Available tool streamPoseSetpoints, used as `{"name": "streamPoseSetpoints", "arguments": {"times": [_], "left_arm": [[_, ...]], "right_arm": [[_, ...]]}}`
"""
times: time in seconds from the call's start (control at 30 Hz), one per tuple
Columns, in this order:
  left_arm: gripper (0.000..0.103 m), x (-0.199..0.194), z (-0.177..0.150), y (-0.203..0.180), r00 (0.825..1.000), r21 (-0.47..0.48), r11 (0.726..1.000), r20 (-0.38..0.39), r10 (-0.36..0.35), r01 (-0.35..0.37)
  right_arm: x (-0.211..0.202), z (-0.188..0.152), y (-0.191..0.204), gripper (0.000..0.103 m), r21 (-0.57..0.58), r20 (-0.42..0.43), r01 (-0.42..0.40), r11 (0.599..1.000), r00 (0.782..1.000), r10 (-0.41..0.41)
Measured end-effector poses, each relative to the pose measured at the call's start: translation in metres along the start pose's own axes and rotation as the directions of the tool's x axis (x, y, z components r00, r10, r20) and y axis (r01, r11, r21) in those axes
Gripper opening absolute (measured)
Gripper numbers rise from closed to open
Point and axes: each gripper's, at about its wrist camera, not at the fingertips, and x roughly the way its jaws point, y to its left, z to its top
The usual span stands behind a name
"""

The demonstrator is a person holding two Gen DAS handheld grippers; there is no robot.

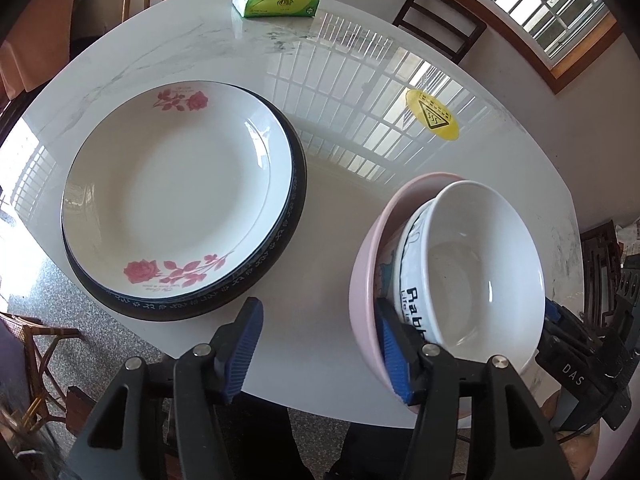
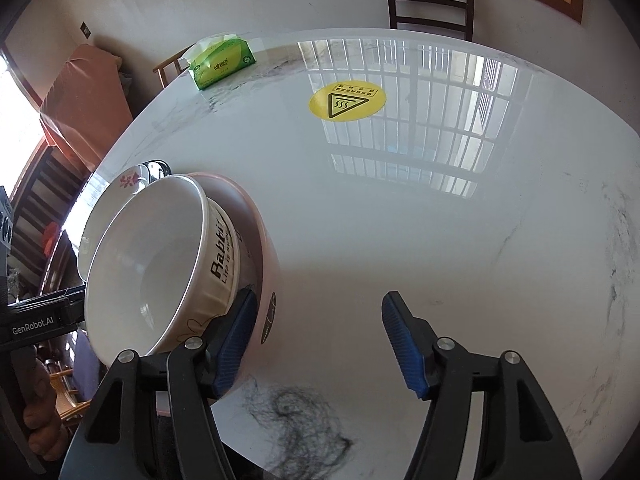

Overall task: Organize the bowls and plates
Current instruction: 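Grasp the rim of the nested bowl stack with both grippers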

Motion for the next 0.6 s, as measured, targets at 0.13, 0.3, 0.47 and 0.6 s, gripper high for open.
{"name": "streamPoseSetpoints", "arguments": {"times": [0.13,0.3,0.47,0.6], "left_arm": [[0.056,0.001,-0.001,0.004,1.0,-0.029,0.999,0.008,-0.024,0.025],[0.056,0.0,-0.002,0.003,0.999,-0.026,1.0,0.031,-0.017,0.017],[0.056,0.003,-0.001,0.007,0.999,-0.071,0.997,0.023,-0.039,0.04],[0.013,-0.001,-0.002,-0.008,0.996,-0.002,0.997,0.016,-0.083,0.083]], "right_arm": [[-0.002,-0.002,0.002,0.063,-0.014,0.016,0.006,1.0,1.0,-0.005],[0.0,-0.003,-0.004,0.069,0.01,0.023,-0.013,1.0,1.0,0.013],[0.001,0.001,0.001,0.069,-0.034,0.013,0.009,0.999,1.0,-0.008],[0.002,0.003,0.001,0.058,-0.041,-0.003,-0.032,0.999,0.999,0.032]]}}
